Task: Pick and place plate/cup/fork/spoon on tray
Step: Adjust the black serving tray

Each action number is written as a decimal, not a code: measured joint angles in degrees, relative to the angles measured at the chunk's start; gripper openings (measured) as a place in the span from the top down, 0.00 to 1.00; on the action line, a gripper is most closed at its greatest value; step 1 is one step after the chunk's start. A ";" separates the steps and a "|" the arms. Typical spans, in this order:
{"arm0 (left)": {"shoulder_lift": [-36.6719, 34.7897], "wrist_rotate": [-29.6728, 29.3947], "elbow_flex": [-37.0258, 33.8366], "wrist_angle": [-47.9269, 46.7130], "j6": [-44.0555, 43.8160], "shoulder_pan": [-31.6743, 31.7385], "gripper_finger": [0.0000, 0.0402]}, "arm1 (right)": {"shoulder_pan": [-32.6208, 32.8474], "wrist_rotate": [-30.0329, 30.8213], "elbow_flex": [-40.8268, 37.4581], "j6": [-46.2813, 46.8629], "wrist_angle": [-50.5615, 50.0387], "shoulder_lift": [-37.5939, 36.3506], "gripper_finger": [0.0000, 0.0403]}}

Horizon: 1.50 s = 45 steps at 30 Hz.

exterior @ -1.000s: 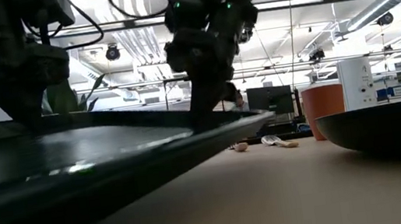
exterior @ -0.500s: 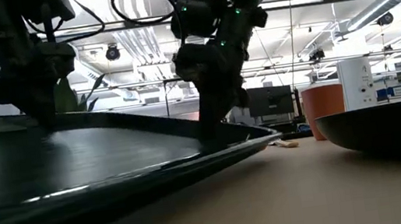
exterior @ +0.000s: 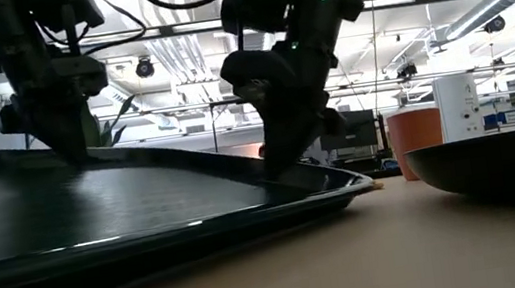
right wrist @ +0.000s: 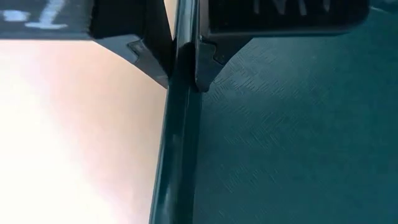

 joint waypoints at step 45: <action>10.62 0.84 1.54 21.06 17.79 5.04 0.89 | 13.03 6.91 -3.52 23.80 -2.93 -6.25 0.78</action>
